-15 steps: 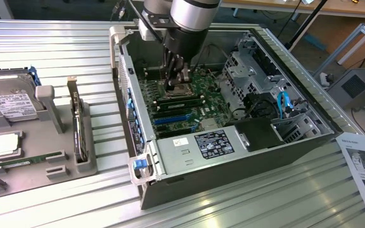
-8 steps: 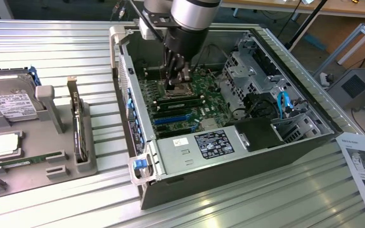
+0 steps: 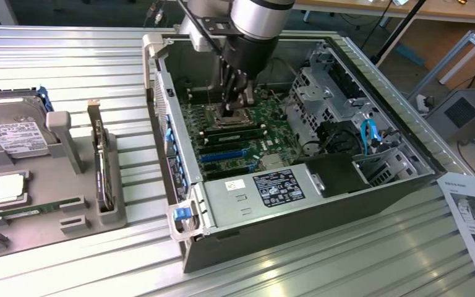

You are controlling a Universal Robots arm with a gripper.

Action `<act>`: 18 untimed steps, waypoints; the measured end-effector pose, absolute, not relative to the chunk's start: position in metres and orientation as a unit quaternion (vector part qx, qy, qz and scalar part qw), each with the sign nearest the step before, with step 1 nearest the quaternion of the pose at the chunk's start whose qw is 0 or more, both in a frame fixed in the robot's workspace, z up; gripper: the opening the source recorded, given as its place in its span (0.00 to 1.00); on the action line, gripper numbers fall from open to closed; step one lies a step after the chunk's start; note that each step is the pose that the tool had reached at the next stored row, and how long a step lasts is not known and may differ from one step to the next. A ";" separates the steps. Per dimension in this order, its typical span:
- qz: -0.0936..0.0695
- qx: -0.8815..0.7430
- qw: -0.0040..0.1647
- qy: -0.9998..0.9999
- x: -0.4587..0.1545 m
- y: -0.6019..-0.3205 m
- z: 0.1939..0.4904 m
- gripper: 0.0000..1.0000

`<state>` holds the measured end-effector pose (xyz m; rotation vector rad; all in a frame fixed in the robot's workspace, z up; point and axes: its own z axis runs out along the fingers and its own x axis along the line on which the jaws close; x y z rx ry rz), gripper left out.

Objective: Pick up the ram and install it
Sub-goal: 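Press down the ram until it locks into place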

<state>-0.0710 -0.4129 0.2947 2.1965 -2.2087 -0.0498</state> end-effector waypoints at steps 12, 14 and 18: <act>-0.017 0.705 0.014 -0.709 -0.043 -0.413 0.295 0.11; -0.017 0.705 0.015 -0.709 -0.038 -0.413 0.295 0.11; -0.018 0.705 0.015 -0.709 -0.029 -0.413 0.295 0.11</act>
